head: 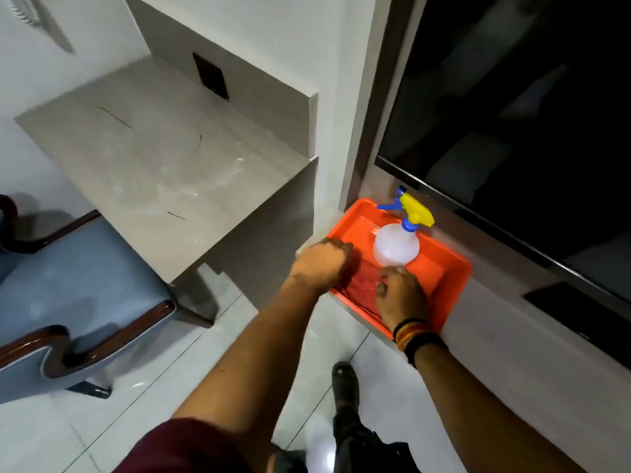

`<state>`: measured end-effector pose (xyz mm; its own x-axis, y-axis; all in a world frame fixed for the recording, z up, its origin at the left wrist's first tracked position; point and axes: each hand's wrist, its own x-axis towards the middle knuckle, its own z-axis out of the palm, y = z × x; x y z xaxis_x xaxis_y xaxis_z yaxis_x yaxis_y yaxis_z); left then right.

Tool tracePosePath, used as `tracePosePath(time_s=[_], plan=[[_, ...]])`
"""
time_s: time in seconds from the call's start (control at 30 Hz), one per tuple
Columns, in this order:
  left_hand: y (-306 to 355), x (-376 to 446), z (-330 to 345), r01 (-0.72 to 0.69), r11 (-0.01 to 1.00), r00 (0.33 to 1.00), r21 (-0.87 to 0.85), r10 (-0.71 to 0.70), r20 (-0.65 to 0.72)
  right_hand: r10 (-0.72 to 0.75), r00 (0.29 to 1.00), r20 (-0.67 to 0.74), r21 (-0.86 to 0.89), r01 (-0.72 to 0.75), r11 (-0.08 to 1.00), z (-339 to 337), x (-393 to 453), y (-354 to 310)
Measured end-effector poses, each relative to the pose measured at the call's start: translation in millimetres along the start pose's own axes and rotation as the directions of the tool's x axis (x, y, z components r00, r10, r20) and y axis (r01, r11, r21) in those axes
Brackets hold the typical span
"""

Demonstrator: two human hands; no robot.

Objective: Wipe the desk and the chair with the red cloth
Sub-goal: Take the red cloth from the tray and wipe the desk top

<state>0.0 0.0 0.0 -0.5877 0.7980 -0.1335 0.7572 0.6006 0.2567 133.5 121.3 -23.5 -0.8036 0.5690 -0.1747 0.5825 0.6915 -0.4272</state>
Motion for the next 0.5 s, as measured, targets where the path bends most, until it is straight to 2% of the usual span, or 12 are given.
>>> tracePosePath(time_s=[0.1,0.13,0.27,0.37,0.43,0.5], plan=[[13.0,17.6,12.1,-0.031,0.999,0.976,0.022,0.025,0.218,0.141,0.987,0.082,-0.048,-0.138,0.989,0.1,0.9,25.0],[18.9,19.1,14.3,-0.035,0.999,0.969,0.042,0.023,0.246,0.18,0.977,0.114,-0.065,-0.174,0.983,-0.3,-1.3,31.7],[30.5,35.8,33.1,0.111,0.994,0.971,-0.002,-0.108,0.214,0.226,0.965,0.132,-0.137,-0.208,0.968,2.5,5.5,43.9],[32.9,44.7,38.7,0.314,0.939,0.933,-0.141,-0.277,0.229,0.238,0.963,0.128,-0.212,-0.207,0.955,0.2,11.5,48.8],[30.4,45.3,36.3,0.384,0.89,0.914,-0.245,-0.331,0.234,0.242,0.959,0.145,-0.188,-0.213,0.959,-2.7,14.6,48.3],[24.7,45.2,27.3,0.389,0.862,0.916,-0.324,-0.324,0.238,0.244,0.957,0.158,-0.128,-0.225,0.966,-7.3,14.0,42.1]])
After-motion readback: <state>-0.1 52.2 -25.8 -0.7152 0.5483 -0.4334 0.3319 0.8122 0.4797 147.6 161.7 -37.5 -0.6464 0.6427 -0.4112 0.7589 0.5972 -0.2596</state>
